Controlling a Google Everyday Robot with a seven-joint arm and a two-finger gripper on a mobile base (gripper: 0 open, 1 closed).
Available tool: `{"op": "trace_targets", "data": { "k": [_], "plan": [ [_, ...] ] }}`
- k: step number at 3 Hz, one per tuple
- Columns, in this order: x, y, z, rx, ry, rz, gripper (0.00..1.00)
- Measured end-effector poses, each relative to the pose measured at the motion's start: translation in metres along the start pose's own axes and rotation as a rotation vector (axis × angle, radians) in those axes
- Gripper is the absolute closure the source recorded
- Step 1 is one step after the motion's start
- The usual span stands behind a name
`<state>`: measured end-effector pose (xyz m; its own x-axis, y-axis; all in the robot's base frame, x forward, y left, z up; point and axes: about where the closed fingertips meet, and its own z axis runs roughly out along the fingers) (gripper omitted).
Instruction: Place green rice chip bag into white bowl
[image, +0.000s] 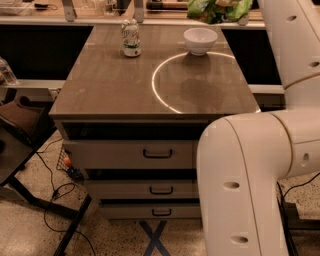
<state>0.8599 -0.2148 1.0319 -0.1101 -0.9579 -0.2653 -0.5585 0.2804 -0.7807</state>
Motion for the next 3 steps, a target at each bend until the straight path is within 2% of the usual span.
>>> {"op": "trace_targets", "data": {
  "k": [1,3],
  "plan": [
    [-0.008,0.006,0.022,0.002,-0.024,0.028,1.00],
    [-0.016,0.017,0.043,-0.011,-0.051,0.038,1.00]
  ]
}}
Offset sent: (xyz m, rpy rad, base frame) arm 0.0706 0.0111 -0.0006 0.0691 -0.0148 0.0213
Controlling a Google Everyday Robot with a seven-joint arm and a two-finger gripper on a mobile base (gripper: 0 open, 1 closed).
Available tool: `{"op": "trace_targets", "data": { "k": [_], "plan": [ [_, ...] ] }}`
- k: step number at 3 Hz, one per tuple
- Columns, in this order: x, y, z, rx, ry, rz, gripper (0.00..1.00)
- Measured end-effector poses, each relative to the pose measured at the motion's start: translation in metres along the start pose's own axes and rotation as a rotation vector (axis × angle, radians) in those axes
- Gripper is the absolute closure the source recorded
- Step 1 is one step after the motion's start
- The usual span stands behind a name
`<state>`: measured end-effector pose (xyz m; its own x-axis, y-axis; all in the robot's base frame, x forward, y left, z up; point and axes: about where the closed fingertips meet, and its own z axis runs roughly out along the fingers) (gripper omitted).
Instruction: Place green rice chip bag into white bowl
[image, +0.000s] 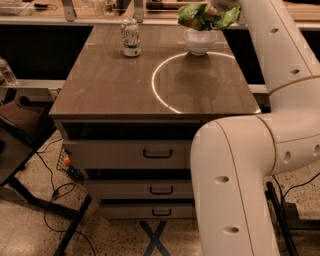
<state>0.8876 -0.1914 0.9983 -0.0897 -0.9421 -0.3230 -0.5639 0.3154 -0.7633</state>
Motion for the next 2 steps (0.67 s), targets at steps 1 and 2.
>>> {"op": "trace_targets", "data": {
  "k": [1,2],
  "plan": [
    [-0.0012,0.0083,0.0063,-0.023,-0.019,0.007,1.00],
    [-0.0015,0.0120,0.0112,-0.030,-0.017,0.006,0.74]
  ]
}}
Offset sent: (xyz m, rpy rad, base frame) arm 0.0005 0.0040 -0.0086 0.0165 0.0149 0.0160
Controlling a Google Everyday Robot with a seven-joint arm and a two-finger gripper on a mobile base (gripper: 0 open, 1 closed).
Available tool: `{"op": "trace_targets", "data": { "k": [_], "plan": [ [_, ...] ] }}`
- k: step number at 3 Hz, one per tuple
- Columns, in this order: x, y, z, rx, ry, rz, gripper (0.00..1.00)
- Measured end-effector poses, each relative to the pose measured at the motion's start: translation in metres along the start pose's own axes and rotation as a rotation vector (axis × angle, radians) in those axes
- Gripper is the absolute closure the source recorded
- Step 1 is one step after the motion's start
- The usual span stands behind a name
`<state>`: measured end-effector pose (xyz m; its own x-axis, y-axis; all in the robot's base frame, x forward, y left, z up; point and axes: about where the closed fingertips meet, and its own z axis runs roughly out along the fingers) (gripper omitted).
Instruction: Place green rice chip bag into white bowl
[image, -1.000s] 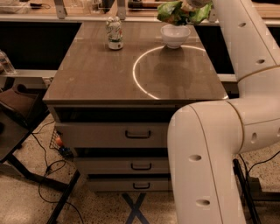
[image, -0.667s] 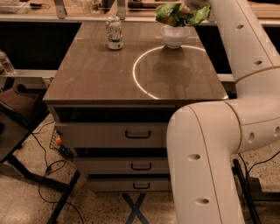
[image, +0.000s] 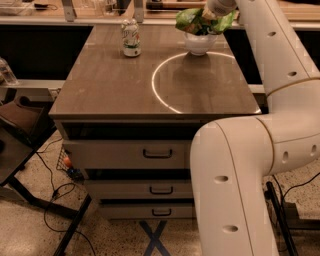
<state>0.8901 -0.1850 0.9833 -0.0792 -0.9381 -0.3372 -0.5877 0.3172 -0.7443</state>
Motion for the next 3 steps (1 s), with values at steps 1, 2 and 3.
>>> {"op": "trace_targets", "data": {
  "k": [1,2,3],
  "plan": [
    [-0.0002,0.0040,0.0053,-0.008,0.001,-0.001,0.20],
    [-0.0002,0.0050,0.0066,-0.010,0.001,-0.001,0.00],
    [-0.0002,0.0050,0.0066,-0.010,0.001,-0.001,0.00]
  ]
}}
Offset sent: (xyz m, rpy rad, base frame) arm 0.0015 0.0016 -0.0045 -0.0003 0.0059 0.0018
